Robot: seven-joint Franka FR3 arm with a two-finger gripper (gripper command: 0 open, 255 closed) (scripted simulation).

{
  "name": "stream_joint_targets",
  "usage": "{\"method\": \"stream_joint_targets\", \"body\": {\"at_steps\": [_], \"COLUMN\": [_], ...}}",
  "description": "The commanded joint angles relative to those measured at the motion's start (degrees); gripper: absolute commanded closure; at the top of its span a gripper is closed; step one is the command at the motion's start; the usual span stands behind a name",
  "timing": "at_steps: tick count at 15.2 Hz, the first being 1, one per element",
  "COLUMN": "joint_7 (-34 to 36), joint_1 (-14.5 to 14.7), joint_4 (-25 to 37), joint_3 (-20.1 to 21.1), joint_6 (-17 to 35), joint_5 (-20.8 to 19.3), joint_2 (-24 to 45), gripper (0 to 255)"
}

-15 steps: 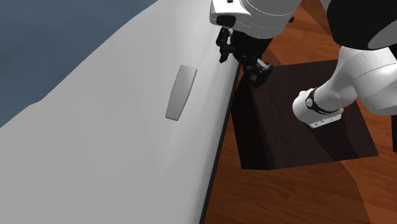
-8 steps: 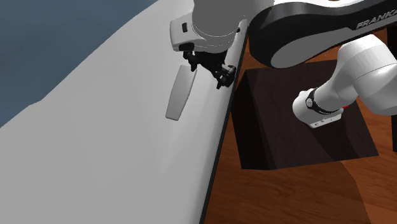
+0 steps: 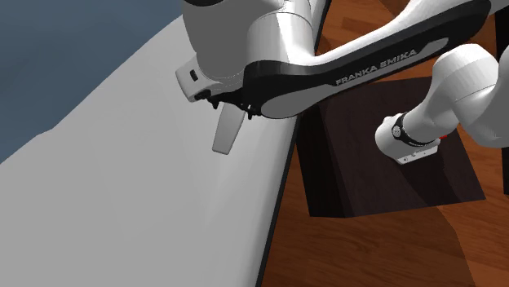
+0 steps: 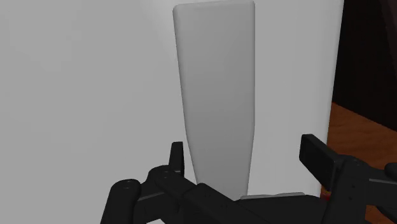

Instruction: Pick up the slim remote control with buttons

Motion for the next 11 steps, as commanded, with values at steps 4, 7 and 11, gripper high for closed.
{"method": "stream_joint_targets", "body": {"at_steps": [4,7,11], "joint_7": [-2.67,-2.89,-2.82], "joint_1": [-0.29,-0.36,-0.31], "joint_4": [-0.16,-1.31,-1.57], "joint_3": [0.18,0.24,0.29], "joint_6": [3.56,5.67,6.08], "joint_5": [0.79,1.13,1.18], "joint_2": [3.65,4.64,4.80], "gripper": [0,0,255]}}
